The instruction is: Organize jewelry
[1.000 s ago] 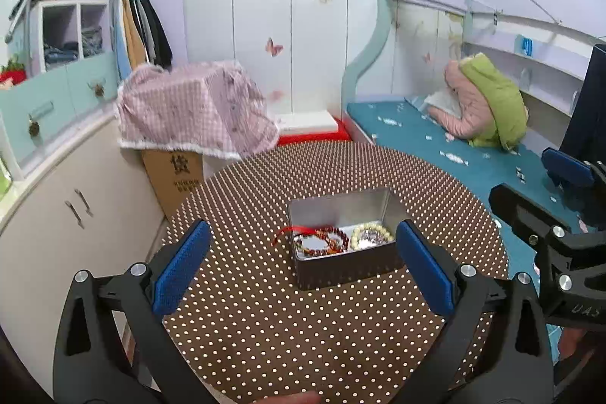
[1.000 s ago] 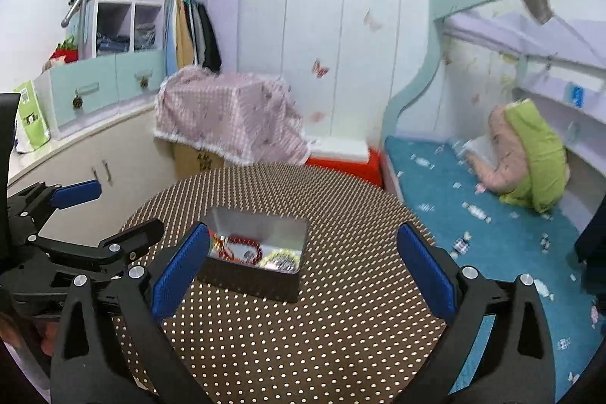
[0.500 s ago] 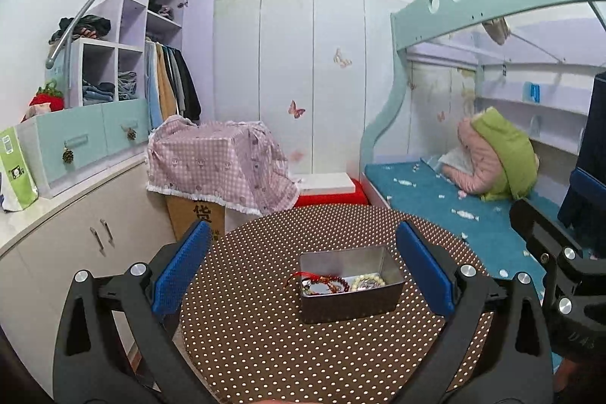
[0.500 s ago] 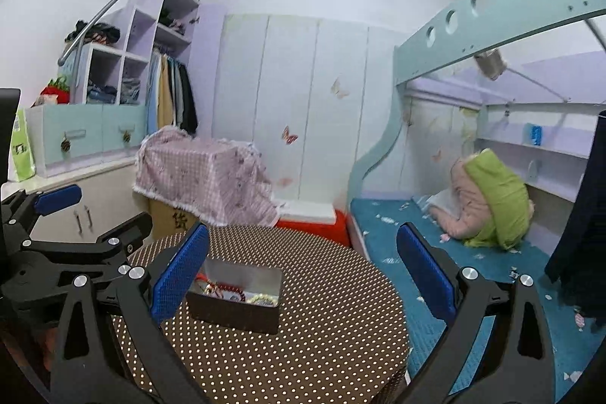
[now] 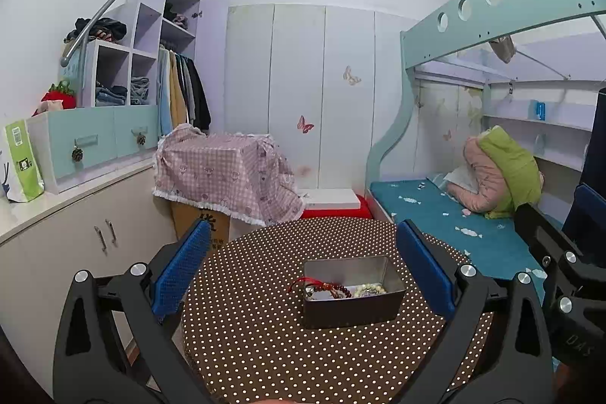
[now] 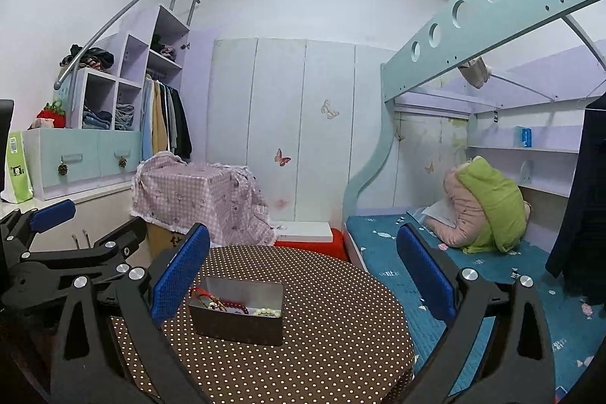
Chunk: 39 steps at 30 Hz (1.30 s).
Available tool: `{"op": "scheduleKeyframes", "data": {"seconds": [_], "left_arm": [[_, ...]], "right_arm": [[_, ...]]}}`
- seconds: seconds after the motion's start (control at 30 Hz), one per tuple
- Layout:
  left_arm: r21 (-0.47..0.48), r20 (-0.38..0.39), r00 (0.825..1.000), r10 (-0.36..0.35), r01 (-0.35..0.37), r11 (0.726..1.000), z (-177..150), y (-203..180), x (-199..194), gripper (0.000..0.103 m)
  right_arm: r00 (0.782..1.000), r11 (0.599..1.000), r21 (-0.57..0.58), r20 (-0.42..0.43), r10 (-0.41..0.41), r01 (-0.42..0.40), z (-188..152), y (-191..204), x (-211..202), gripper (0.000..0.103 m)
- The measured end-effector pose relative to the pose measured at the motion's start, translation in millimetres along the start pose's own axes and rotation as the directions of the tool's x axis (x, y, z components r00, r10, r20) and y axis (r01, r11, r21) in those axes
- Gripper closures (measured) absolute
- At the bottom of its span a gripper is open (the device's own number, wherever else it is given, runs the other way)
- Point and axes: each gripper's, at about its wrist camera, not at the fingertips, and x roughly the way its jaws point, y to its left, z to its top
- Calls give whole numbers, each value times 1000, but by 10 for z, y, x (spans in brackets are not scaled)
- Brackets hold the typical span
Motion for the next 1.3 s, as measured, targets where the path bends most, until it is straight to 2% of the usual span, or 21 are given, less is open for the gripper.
{"op": "scheduleKeyframes", "data": {"seconds": [0.53, 1.3], "left_arm": [[6, -10, 1000, -20, 20, 1000, -52, -3, 72, 5], [15, -18, 1000, 0, 0, 1000, -83, 22, 85, 5]], "right_arm": [[999, 1000, 18, -37, -3, 3, -13, -21, 48, 7], [999, 1000, 17, -51, 1, 0, -50, -9, 70, 7]]}}
